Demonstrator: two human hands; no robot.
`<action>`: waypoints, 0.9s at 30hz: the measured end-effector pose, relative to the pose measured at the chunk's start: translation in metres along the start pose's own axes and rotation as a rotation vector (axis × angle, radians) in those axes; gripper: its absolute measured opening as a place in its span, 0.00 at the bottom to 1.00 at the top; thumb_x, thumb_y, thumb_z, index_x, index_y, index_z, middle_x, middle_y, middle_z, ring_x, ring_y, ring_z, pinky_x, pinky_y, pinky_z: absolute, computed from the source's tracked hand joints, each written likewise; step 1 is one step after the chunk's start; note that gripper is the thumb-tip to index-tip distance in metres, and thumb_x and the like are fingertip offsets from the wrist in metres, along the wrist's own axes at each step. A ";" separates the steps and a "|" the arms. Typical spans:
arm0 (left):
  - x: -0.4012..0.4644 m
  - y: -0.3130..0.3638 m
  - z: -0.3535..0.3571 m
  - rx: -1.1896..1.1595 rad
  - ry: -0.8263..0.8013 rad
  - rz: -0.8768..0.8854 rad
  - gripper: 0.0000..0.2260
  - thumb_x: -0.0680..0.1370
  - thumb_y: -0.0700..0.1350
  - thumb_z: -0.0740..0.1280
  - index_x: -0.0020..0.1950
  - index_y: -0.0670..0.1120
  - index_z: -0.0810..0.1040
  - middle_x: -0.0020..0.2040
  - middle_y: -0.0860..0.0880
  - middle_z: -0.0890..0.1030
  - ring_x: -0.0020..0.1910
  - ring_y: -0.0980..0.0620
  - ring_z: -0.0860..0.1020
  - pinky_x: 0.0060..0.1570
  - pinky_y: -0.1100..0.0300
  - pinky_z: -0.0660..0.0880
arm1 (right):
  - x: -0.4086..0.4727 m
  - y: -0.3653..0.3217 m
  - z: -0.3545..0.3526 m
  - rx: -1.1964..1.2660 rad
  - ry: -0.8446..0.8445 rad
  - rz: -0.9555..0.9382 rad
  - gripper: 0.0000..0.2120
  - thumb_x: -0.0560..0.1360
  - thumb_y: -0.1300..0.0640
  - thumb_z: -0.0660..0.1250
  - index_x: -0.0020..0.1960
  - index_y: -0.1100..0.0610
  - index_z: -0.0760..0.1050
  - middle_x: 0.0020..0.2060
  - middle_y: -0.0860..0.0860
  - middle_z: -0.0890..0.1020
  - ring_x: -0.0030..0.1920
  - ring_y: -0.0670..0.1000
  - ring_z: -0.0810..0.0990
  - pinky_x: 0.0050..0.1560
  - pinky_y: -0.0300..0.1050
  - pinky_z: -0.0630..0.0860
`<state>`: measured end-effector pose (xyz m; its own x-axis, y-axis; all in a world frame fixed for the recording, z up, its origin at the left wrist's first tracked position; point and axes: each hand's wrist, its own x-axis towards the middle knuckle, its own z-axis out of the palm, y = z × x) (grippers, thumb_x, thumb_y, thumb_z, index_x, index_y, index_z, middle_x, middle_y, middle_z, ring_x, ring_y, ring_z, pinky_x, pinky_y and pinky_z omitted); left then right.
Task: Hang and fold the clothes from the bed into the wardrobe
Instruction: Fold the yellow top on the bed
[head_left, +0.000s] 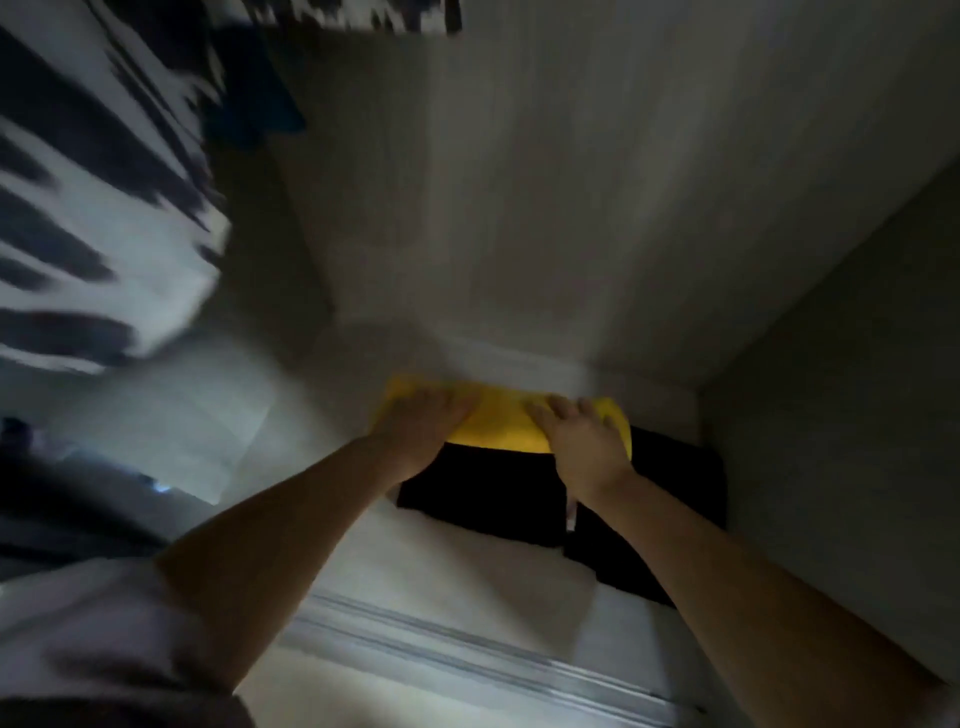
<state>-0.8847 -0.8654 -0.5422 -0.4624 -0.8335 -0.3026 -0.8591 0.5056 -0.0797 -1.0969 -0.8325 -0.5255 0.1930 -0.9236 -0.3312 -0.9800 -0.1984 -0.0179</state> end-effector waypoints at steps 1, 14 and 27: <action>0.016 -0.002 0.019 0.024 0.068 0.018 0.27 0.75 0.41 0.47 0.73 0.47 0.67 0.63 0.39 0.75 0.55 0.34 0.77 0.47 0.44 0.77 | 0.009 0.001 0.017 -0.020 0.031 0.025 0.33 0.78 0.66 0.53 0.78 0.46 0.48 0.77 0.52 0.54 0.76 0.63 0.53 0.68 0.65 0.61; 0.040 0.016 0.249 -0.223 0.074 0.011 0.66 0.53 0.44 0.84 0.79 0.54 0.43 0.66 0.40 0.75 0.59 0.31 0.76 0.43 0.34 0.76 | 0.035 -0.037 0.241 -0.088 0.044 0.043 0.55 0.51 0.63 0.81 0.73 0.50 0.61 0.68 0.65 0.71 0.65 0.74 0.68 0.51 0.79 0.66; 0.000 0.025 0.033 -0.007 -0.180 -0.055 0.23 0.82 0.42 0.51 0.78 0.47 0.53 0.76 0.41 0.56 0.76 0.43 0.54 0.72 0.44 0.50 | -0.005 -0.037 0.058 0.120 -0.232 0.064 0.36 0.80 0.58 0.57 0.78 0.46 0.38 0.78 0.55 0.43 0.77 0.61 0.44 0.73 0.65 0.49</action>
<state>-0.8989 -0.8458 -0.5755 -0.3682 -0.8063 -0.4629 -0.8839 0.4579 -0.0946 -1.0643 -0.8011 -0.5776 0.1275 -0.8307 -0.5420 -0.9913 -0.0891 -0.0967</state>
